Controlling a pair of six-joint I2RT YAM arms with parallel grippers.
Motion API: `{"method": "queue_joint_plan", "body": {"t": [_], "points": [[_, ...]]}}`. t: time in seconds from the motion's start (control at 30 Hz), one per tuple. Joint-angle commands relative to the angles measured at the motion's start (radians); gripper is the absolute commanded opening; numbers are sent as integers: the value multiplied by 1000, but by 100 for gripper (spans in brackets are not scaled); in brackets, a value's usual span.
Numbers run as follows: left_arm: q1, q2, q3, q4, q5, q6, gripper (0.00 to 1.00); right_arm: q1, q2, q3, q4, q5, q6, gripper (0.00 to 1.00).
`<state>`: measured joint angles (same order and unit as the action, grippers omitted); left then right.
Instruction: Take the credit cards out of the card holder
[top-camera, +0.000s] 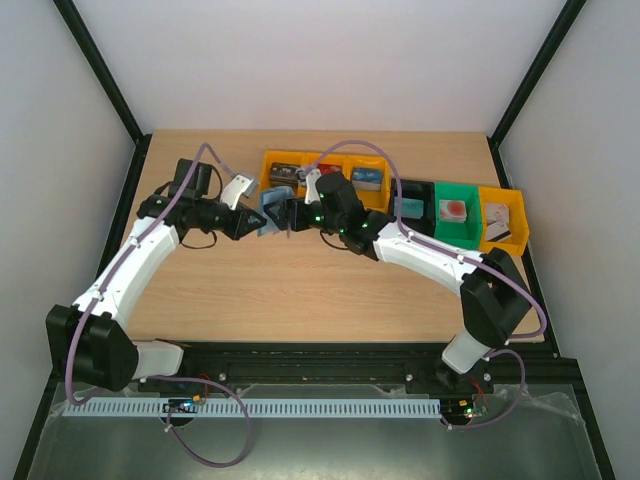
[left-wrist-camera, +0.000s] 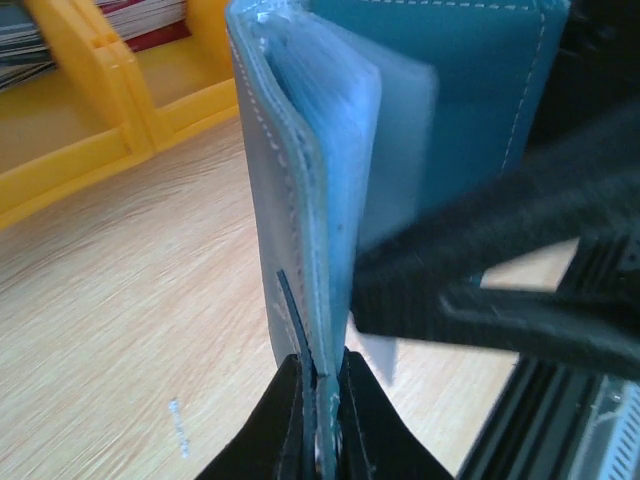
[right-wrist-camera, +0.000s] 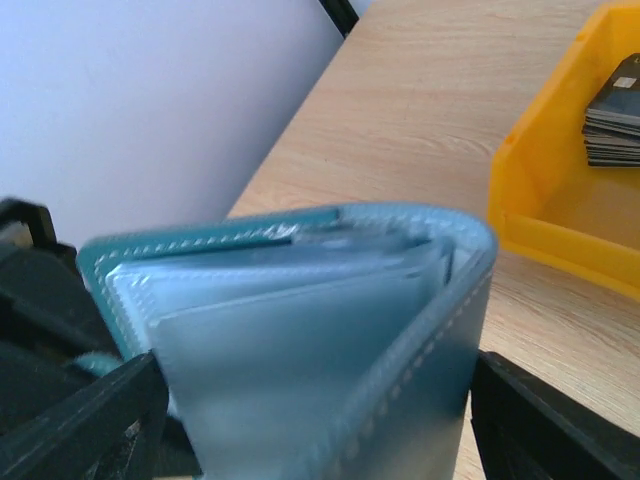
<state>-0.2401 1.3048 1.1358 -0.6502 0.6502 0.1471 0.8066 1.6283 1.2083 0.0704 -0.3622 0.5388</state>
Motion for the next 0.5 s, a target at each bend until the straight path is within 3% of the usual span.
{"method": "queue_joint_plan", "body": {"t": [0.0,0.2,0.4,0.47], "points": [[-3,-5,44,-26,139,33,2,-35,-42,-36,188,-31,91,79],[-2,-6,56,-25,131,28,2,-36,13,33,107,-87,59,66],[-2,-5,61,-37,179,39,2,-35,-16,7,97,-28,43,26],[-2,-6,65,-45,202,42,2,-38,-22,8,78,-13,30,18]]}}
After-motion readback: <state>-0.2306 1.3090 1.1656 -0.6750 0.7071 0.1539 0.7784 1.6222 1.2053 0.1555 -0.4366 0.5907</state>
